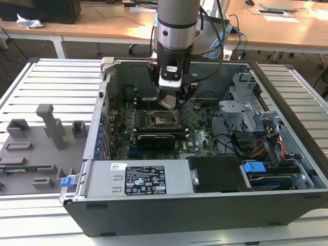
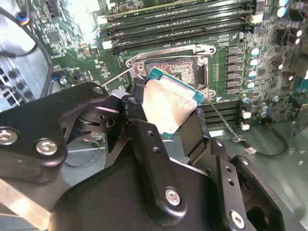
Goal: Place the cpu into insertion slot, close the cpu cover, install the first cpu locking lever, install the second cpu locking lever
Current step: 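Place the cpu into insertion slot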
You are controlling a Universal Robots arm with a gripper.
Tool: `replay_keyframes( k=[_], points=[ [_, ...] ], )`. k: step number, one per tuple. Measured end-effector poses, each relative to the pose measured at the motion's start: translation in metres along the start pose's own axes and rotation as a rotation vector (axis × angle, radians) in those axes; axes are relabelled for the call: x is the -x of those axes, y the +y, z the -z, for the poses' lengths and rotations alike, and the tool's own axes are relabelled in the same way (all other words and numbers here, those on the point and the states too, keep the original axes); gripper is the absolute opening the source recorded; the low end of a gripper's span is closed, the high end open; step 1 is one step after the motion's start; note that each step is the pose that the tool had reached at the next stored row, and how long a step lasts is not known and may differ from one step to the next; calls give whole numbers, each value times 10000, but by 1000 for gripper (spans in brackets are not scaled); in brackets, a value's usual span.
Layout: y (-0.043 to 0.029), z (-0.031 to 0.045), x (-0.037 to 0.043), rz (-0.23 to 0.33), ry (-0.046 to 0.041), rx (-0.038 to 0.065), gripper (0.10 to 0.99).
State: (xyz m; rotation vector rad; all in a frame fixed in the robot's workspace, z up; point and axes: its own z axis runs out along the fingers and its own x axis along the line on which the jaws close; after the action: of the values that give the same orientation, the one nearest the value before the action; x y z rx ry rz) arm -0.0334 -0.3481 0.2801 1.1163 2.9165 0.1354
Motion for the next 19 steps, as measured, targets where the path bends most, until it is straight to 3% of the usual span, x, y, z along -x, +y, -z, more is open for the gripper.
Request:
replay_keyframes(
  k=[10, 13, 19],
  points=[
    [-2, -30, 0, -1831, -162, 27, 541],
    [-4, -45, 1, -2801, -248, 40, 541],
    [-6, -66, 1, -3860, -343, 56, 541]
  ],
)
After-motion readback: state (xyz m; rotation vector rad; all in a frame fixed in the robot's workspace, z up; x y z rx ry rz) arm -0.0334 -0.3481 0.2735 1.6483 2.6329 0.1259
